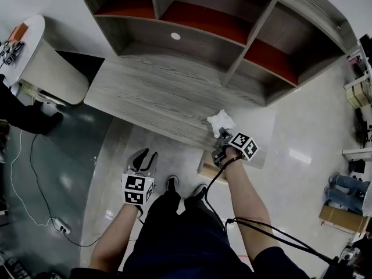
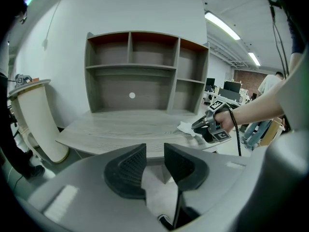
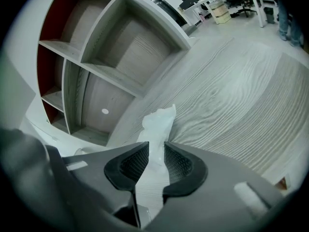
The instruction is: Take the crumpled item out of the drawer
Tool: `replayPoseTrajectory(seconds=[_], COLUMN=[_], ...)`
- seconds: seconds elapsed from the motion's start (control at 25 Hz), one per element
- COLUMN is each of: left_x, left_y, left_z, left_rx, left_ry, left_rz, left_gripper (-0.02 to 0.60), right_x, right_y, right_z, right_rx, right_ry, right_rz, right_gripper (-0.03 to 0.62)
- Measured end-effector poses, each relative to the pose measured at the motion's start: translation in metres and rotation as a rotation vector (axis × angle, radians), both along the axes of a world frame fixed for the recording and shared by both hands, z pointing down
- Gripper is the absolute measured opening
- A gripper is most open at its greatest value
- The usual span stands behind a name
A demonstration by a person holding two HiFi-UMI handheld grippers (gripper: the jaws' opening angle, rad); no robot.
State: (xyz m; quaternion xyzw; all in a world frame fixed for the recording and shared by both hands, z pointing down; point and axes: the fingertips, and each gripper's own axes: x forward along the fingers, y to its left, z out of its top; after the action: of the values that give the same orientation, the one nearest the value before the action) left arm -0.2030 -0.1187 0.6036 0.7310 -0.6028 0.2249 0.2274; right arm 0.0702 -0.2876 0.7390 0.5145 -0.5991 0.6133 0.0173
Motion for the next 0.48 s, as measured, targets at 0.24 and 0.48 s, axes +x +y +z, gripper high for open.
replayPoseTrajectory(seconds=[0.24, 0.48], left_x=[-0.001, 0.013], left_y=[-0.009, -0.022], left_z=[-0.006, -0.019], left_rx=[0.016, 0.050], left_ry=[0.001, 0.036], left_rz=[-0.001, 0.006], left_gripper=[0.118, 0.117], right_x=[0.015, 0.044], right_y=[0.005, 0.007], right_z=[-0.006, -0.056], right_rx=[-0.002, 0.107], right_ry=[0.004, 0.030], right_rz=[0.056, 0.076], right_gripper=[0.167, 0.167])
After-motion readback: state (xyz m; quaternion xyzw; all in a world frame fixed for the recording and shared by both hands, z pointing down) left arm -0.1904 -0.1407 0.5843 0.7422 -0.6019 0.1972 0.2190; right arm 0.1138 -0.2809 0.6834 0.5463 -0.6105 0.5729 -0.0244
